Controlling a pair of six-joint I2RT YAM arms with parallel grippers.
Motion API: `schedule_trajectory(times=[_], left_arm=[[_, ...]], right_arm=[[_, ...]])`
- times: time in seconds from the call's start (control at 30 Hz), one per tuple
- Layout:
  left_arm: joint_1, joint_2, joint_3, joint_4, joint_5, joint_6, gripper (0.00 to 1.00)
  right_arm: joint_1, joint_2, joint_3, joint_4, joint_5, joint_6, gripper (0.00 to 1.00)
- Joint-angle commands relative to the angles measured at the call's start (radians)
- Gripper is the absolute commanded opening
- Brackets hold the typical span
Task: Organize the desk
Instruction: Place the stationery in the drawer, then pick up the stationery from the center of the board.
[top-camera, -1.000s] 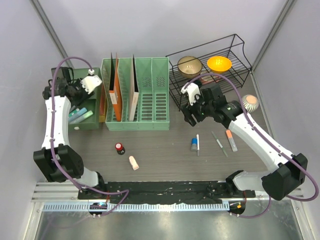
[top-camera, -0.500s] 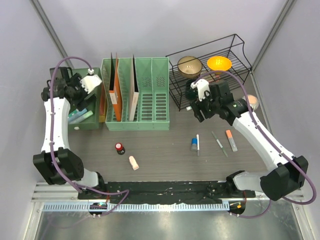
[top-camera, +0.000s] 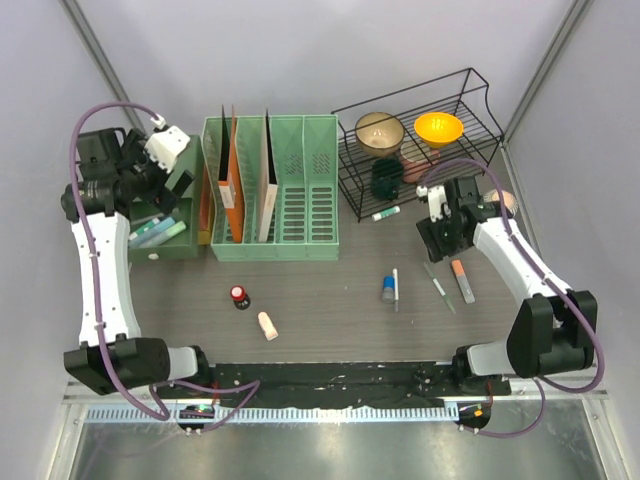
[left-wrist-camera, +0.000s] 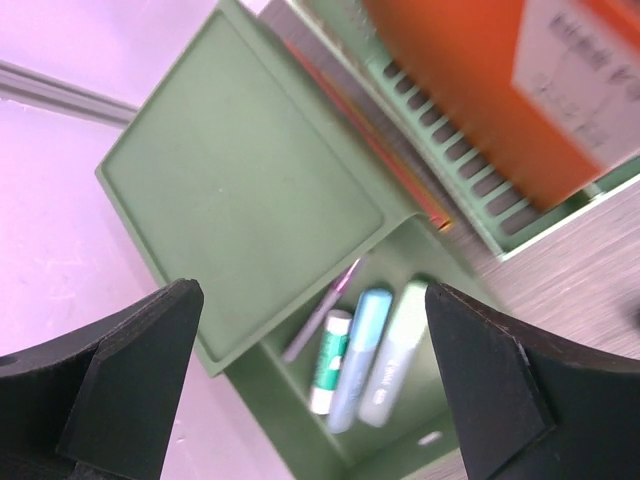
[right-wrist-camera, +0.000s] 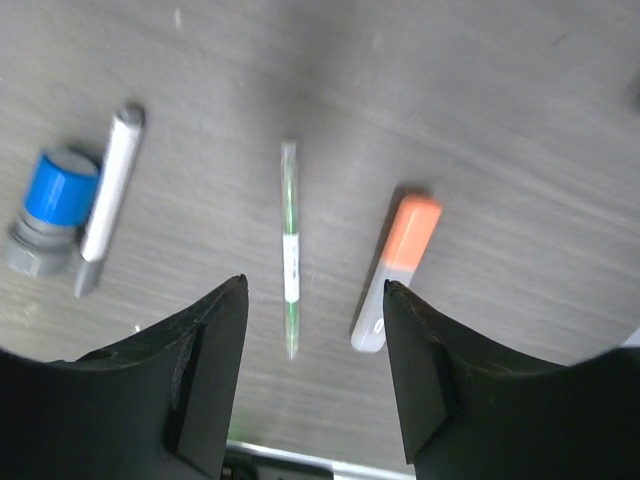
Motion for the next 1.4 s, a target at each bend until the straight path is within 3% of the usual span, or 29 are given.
schedule_trajectory(times=[0.0, 0.2, 0.77, 0.97, 1.07, 1.17, 1.37], left_arm=[[0.007, -0.08, -0.027, 0.014, 0.105, -0.122, 1.0], [0.008, -0.135, -0.091, 0.006, 0.144, -0.134, 1.0], [0.007, -0.165, -0.126, -0.015, 0.147, -0.099, 1.0], [0.007, -0.183, -0.155, -0.006, 0.156, -0.088, 1.0], [0.006, -0.192, -0.161, -0.003, 0.176, -0.092, 1.0], [0.007, -0.191, -0.155, -0.017, 0.214, -0.106, 1.0], [0.001, -0.198, -0.16, -0.034, 0.332, -0.135, 1.0]], right_arm=[[-0.004, 0.035, -0.062, -0.038, -0.005, -0.042, 0.59], [-0.004, 0.107, -0.083, -0.036, -0.011, -0.054, 0.52], [-0.004, 0.311, -0.108, 0.105, -0.021, -0.08, 0.48], [-0.004, 0.368, -0.116, 0.138, -0.013, -0.087, 0.34], [0.002, 0.371, -0.116, 0.126, -0.027, -0.093, 0.14], [0.008, 0.336, -0.099, 0.106, -0.059, -0.094, 0.03], [0.028, 0.221, 0.014, 0.001, -0.16, -0.085, 0.01]])
